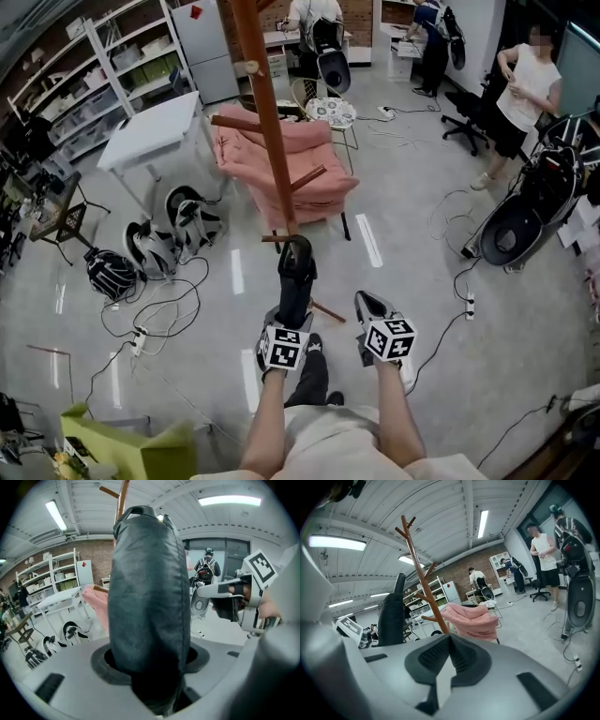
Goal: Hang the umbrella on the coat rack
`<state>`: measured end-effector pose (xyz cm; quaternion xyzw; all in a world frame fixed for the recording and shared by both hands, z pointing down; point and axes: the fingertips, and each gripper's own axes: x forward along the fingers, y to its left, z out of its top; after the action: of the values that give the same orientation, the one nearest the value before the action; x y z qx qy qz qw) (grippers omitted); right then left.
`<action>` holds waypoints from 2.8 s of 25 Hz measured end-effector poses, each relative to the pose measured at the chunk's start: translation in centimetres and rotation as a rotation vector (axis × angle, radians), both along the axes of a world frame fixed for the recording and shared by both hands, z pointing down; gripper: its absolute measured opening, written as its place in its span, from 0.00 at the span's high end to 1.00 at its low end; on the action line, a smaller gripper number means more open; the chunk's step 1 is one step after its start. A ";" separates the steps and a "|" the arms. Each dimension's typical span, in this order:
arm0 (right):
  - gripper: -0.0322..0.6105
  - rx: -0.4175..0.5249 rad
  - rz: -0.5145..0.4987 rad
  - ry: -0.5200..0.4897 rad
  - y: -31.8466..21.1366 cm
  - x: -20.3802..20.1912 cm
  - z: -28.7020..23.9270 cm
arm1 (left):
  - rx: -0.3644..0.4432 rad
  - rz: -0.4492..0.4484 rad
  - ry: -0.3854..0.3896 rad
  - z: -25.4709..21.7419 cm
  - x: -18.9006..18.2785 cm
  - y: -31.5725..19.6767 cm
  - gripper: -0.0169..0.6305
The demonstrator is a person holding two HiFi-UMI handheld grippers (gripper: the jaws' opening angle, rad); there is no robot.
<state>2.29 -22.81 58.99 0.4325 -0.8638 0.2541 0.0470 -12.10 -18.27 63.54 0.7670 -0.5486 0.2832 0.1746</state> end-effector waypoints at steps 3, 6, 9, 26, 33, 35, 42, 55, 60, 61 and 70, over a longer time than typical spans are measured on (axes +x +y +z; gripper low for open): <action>0.95 -0.013 0.006 -0.007 -1.1 0.0 0.2 | -0.016 0.007 -0.014 0.3 -0.1 -0.8 0.58; 0.95 -0.025 0.001 -0.007 -1.9 -0.3 0.4 | -0.030 0.002 -0.014 0.7 -0.3 -1.3 0.58; 0.95 -0.037 -0.004 -0.010 -2.3 -0.7 0.8 | -0.044 -0.003 -0.015 1.2 -0.5 -1.4 0.58; 0.95 -0.092 -0.045 -0.018 -2.5 -3.2 2.5 | -0.100 -0.019 -0.003 3.1 -0.7 -0.8 0.58; 0.95 -0.100 -0.028 -0.016 -2.9 -2.4 2.8 | -0.101 -0.015 0.011 3.4 0.1 -1.6 0.58; 0.95 -0.103 -0.026 -0.015 -3.0 -2.2 3.0 | -0.105 -0.016 0.011 3.6 0.2 -1.8 0.58; 0.95 -0.118 -0.013 -0.034 -3.7 -2.0 3.0 | -0.121 -0.019 -0.001 3.6 0.5 -2.3 0.58; 0.95 -0.133 -0.031 -0.043 -4.7 -3.0 3.3 | -0.156 -0.072 0.052 4.6 0.4 -3.7 0.58; 0.95 -0.136 -0.021 -0.047 -5.3 -2.7 3.4 | -0.163 -0.077 0.061 4.9 0.3 -4.1 0.58; 0.95 -0.137 -0.020 -0.048 -5.4 -2.7 3.5 | -0.163 -0.075 0.062 5.0 0.3 -4.1 0.58; 0.95 -0.136 -0.019 -0.060 -6.1 -2.8 3.3 | -0.172 -0.060 0.063 6.0 0.5 -4.8 0.58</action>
<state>-0.54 -28.86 62.30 0.4124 -0.8496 0.3245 0.0528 -11.60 -23.06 69.53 0.7410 -0.5392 0.2996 0.2653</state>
